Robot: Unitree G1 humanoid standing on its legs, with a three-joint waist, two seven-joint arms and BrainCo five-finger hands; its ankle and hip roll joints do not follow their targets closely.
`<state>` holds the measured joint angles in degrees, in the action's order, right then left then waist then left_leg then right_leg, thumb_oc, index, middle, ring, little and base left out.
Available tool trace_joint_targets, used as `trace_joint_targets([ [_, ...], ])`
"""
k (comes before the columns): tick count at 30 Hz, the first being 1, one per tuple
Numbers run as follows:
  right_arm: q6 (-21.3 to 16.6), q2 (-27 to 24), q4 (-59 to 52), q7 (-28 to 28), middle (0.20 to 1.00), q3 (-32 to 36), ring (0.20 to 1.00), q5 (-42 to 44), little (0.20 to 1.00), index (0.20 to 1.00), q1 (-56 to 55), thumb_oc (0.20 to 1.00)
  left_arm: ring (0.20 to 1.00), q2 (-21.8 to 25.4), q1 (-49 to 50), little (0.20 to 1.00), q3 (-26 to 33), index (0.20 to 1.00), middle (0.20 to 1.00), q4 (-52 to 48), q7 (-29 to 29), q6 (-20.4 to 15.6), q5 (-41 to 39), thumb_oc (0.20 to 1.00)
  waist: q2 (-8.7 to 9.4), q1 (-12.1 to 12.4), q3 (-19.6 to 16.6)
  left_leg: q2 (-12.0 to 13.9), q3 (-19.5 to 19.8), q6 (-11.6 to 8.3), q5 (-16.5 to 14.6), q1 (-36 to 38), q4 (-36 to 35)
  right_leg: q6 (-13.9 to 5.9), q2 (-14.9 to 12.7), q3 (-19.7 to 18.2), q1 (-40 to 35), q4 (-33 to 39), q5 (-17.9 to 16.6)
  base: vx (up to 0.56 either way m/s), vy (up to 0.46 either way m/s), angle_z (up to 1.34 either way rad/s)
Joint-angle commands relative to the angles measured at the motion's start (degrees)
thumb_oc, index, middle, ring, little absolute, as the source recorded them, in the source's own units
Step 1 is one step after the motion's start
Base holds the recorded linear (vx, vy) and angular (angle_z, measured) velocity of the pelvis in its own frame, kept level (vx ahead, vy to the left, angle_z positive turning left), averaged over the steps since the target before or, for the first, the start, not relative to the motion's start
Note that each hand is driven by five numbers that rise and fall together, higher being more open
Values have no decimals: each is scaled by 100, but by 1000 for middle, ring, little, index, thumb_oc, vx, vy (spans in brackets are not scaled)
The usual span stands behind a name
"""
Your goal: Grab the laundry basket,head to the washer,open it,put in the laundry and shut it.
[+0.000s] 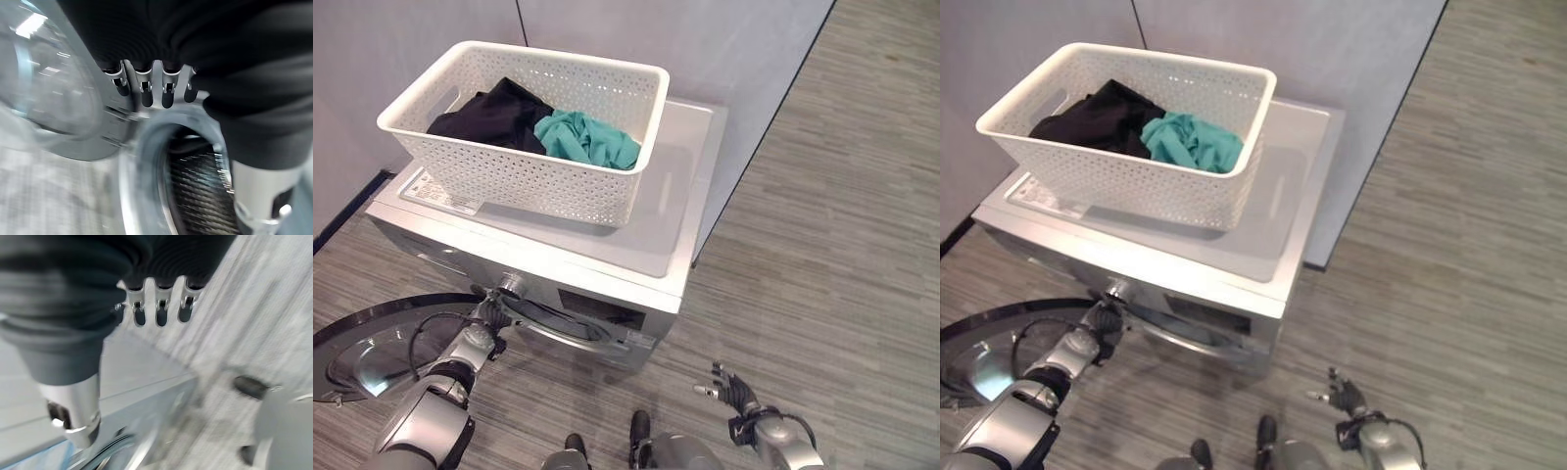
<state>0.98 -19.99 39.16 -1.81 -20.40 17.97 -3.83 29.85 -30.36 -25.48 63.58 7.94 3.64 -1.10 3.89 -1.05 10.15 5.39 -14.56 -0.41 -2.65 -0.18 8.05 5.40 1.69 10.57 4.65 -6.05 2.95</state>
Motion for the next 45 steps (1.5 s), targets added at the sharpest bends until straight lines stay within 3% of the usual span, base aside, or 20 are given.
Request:
trace_joint_targets([
  [1,7,-12,589,-213,1000,243,1000,-351,1000,1000,-20,1000,1000,-202,-299,1000,313,1000,1000,176,136,-193,138,1000,7,-82,161,-117,231,-83,-358,-685,487,-683,-137,-273,-494,359,348,-109,-24,-21],
  [2,29,-15,796,-229,1000,271,1000,-439,1000,1000,-2,1000,1000,-212,-279,1000,350,1000,1000,201,152,-191,146,1000,38,-89,169,-103,283,-87,-239,-854,636,-629,-149,-326,-448,433,227,-24,24,-25],
  [3,26,-34,1232,-305,1000,403,1000,-492,1000,1000,25,1000,1000,-295,-198,1000,406,1000,1000,249,172,-198,151,1000,-11,-121,165,58,376,-158,-348,-838,738,-660,-176,-381,-584,515,302,-53,41,-22],
  [4,28,-38,1476,-388,1000,530,1000,-445,1000,1000,28,1000,1000,-343,-223,1000,405,1000,1000,292,195,-205,135,1000,2,-159,179,272,298,-190,-170,-892,735,-662,-252,-333,-561,515,288,40,54,-13],
  [5,13,-37,1501,-390,1000,536,1000,-442,1000,1000,38,1000,1000,-356,-232,1000,397,1000,1000,302,199,-210,133,1000,-10,-157,187,284,314,-210,-188,-889,754,-658,-240,-326,-572,505,309,-24,36,-6],
  [7,13,-23,1865,-465,1000,766,1000,-315,1000,1000,-17,1000,1000,-403,-270,1000,393,1000,1000,430,195,-187,132,1000,-27,-244,141,645,146,-241,91,-724,414,-635,-291,-274,-549,463,384,50,64,7],
  [9,-60,-18,2611,-563,1000,1159,1000,-63,1000,1000,-78,1000,1000,-428,-316,1000,376,1000,1000,704,191,-201,153,1000,-111,-337,53,939,244,-381,506,-404,-283,-647,-301,-306,-556,394,472,73,121,7],
  [11,-87,-105,3269,-647,1000,1628,1000,203,1000,1000,-19,1000,1000,-462,-275,1000,413,1000,1000,787,181,-231,110,1000,-180,-377,-1,1008,515,-382,716,-354,-485,-641,-326,-348,-475,340,447,53,191,12],
  [14,29,-532,4317,-769,1000,2462,1000,418,1000,1000,-13,1000,1000,-647,-216,1000,371,1000,1000,620,64,-276,75,1000,-418,-499,-59,987,392,-521,590,-133,-561,-726,-453,-275,-614,336,460,93,212,-5],
  [18,76,-1018,4464,-761,1000,2892,1000,550,1000,1000,164,1000,1000,-693,-211,1000,374,1000,1000,565,37,-327,53,1000,-532,-514,-74,819,375,-528,436,-19,-555,-826,-593,-347,-666,354,344,81,252,2],
  [21,34,-1562,4277,-811,1000,3315,1000,690,1000,1000,342,1000,1000,-628,-256,1000,415,1000,1000,545,54,-351,29,1000,-557,-542,-92,637,266,-477,300,141,-680,-954,-733,-462,-667,354,253,57,246,-25],
  [23,-73,-2206,3674,-989,1000,3776,1000,697,1000,1000,388,1000,1000,-456,-57,1000,542,1000,1000,112,40,-370,5,1000,-549,-543,-120,444,205,-375,162,271,-845,-1116,-876,-551,-601,324,172,27,218,-40],
  [24,-68,-2203,3664,-993,1000,3781,1000,694,1000,1000,381,1000,1000,-455,-53,1000,543,1000,1000,103,39,-365,7,1000,-550,-533,-133,443,195,-373,181,259,-857,-1114,-875,-560,-582,333,154,24,191,-39],
  [27,-161,-2982,1826,-1412,1000,4376,1000,100,1000,1000,167,1000,1000,-187,628,1000,962,1000,1000,-969,-52,-365,-93,1000,-496,-506,-166,292,75,-243,28,405,-987,-1251,-1001,-668,-523,305,98,26,140,-35],
  [32,-176,-3691,-166,-1903,1000,5253,1000,-558,1000,1000,10,1000,1000,-228,1153,1000,1238,1000,1000,-1631,-87,-295,-59,1000,-405,-459,-254,260,62,-219,16,425,-1051,-1300,-1067,-601,-545,439,17,15,48,-12],
  [35,-189,-4122,-1312,-2109,1000,5381,1000,-1150,1000,1000,247,1000,1000,-273,1332,1000,1227,1000,1000,-1839,-79,-227,37,1000,-344,-400,-308,261,91,-207,3,445,-1067,-1311,-1080,-516,-624,536,3,6,3,4],
  [39,-272,-4864,-2059,-2091,1000,4830,1000,-1489,1000,1000,1210,1000,1000,-310,1459,1000,1064,1000,1000,-2013,-82,-219,84,1000,-212,-249,-352,272,138,-212,12,427,-1074,-1312,-1071,-431,-674,563,4,-8,-5,1],
  [42,-349,-5492,-2354,-1849,1000,3396,1000,-1536,1000,1000,2945,1000,1000,-288,1581,1000,865,1000,1000,-2501,-160,-296,-16,1000,-11,38,-347,305,255,-214,41,355,-1069,-1301,-1043,-298,-724,599,4,-5,-19,18],
  [43,-326,-5686,-2277,-1692,1000,2050,1000,-1546,1000,1000,4596,1000,1000,-172,1726,1000,602,1000,1000,-2967,-314,-392,-176,1000,185,344,-324,317,387,-218,46,265,-1060,-1302,-1024,-169,-761,648,6,1,-29,55],
  [45,-323,-5557,-1911,-1657,1000,799,1000,-1340,1000,1000,6131,1000,1000,-40,1896,1000,559,1000,1000,-3330,-446,-408,-238,1000,234,408,-308,305,488,-213,101,138,-1059,-1289,-1029,-88,-746,701,-40,-21,-18,43],
])
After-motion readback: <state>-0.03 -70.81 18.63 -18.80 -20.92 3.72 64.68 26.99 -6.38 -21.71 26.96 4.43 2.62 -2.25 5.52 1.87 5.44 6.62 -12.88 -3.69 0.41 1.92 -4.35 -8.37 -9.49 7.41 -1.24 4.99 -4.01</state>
